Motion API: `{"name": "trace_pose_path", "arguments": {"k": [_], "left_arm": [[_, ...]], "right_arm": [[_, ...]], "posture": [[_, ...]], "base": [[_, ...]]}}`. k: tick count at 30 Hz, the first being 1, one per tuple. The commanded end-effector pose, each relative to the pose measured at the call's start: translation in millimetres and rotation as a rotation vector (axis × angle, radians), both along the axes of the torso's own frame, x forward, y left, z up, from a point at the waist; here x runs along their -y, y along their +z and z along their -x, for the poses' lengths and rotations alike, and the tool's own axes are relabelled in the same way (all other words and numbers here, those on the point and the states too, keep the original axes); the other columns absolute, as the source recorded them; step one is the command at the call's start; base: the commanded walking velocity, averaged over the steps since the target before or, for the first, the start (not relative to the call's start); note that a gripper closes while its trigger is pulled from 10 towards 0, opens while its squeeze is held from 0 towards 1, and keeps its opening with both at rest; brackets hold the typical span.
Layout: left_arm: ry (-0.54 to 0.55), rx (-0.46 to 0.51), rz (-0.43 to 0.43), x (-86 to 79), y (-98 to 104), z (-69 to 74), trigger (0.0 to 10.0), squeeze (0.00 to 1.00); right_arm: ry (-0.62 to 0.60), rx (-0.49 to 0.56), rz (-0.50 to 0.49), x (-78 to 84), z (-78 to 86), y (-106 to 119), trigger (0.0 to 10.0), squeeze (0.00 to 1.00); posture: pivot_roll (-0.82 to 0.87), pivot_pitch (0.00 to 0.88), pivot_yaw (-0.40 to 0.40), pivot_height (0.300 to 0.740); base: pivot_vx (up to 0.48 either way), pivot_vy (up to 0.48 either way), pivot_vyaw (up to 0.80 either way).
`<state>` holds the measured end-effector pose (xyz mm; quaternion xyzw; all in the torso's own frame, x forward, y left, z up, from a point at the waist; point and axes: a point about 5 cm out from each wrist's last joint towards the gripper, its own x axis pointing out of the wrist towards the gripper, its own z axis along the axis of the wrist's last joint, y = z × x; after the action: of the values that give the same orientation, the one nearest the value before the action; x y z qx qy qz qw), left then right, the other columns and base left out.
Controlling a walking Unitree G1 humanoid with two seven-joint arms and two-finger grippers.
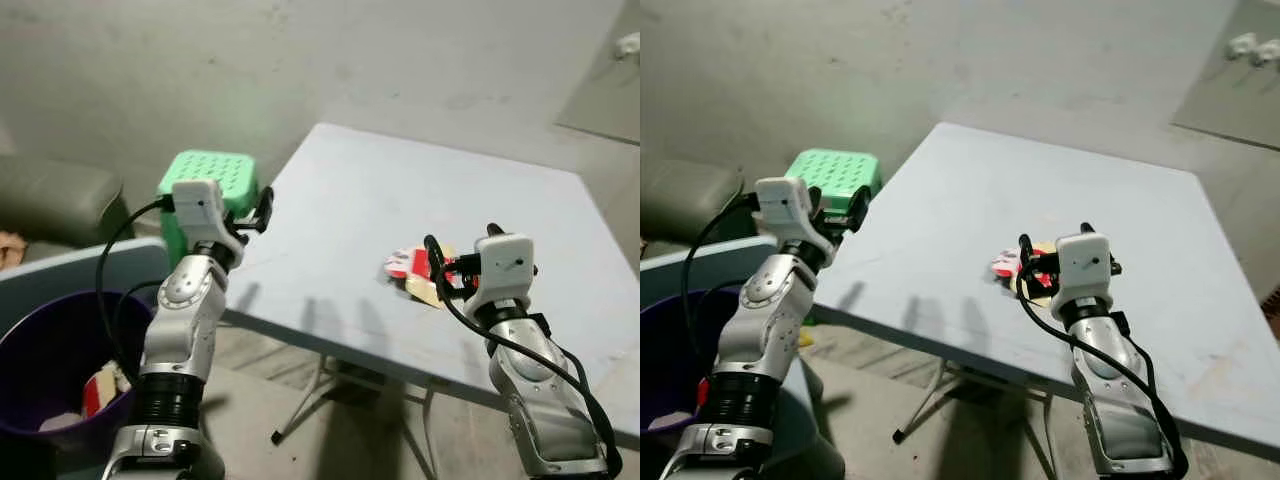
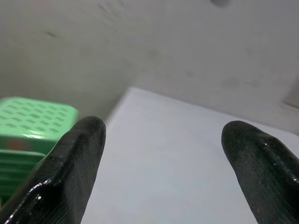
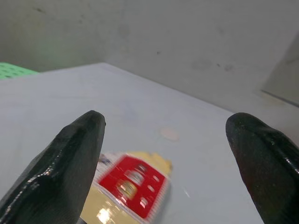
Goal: Picking trash to rubbish bin
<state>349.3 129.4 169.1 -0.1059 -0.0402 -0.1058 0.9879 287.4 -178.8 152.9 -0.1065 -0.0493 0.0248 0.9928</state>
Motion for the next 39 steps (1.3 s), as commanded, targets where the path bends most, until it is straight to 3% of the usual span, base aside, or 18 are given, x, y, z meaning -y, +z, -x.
{"name": "trace_pose_path", "arguments": {"k": [1, 10, 13, 15, 26, 32, 39], "left_arm": [[-0.032, -0.019, -0.027, 5.5, -1, 1.0, 10.0, 0.00], [-0.169, -0.050, -0.053, 24.0, -10, 12.0, 10.0, 0.00], [-0.194, -0.056, -0.072, 28.0, -12, 13.4, 10.0, 0.00], [-0.292, -0.084, -0.100, 39.1, -19, 19.0, 10.0, 0.00], [-0.460, -0.099, -0.191, 68.6, -33, 29.2, 10.0, 0.00], [-0.473, -0.104, -0.178, 70.1, -32, 28.3, 10.0, 0.00], [-0.441, -0.081, -0.098, 63.0, -16, 23.0, 10.0, 0.00]], "right_arm": [[0.007, 0.017, 0.003, 0.7, 0.7, 6, 10.0, 0.00], [0.054, -0.015, -0.025, 0.4, 9.2, 5, 10.0, 0.00], [0.054, -0.032, 0.007, 1.4, 10.6, 4, 10.0, 0.00], [0.088, -0.035, 0.069, 2.4, 14.3, 5, 10.0, 0.00], [0.141, -0.019, 0.154, 10.8, 17.7, 17, 10.0, 0.00], [0.189, -0.017, 0.187, 8.9, 17.8, 21, 10.0, 0.00], [0.240, -0.048, 0.227, 12.6, 12.7, 18, 10.0, 0.00]], "posture": [[-0.14, 0.000, -0.071, 0.740], [-0.15, 0.012, -0.075, 0.740], [-0.15, 0.014, -0.075, 0.740], [-0.16, 0.021, -0.072, 0.740], [-0.19, 0.059, -0.064, 0.740], [-0.21, 0.079, -0.056, 0.740], [-0.22, 0.114, -0.055, 0.740]], "base": [[0.000, 0.000, 0.00], [0.000, 0.000, 0.00], [0.000, 0.000, 0.00], [0.000, 0.000, 0.00], [0.000, 0.000, 0.00], [0.000, 0.000, 0.00], [0.000, 0.000, 0.00]]}}
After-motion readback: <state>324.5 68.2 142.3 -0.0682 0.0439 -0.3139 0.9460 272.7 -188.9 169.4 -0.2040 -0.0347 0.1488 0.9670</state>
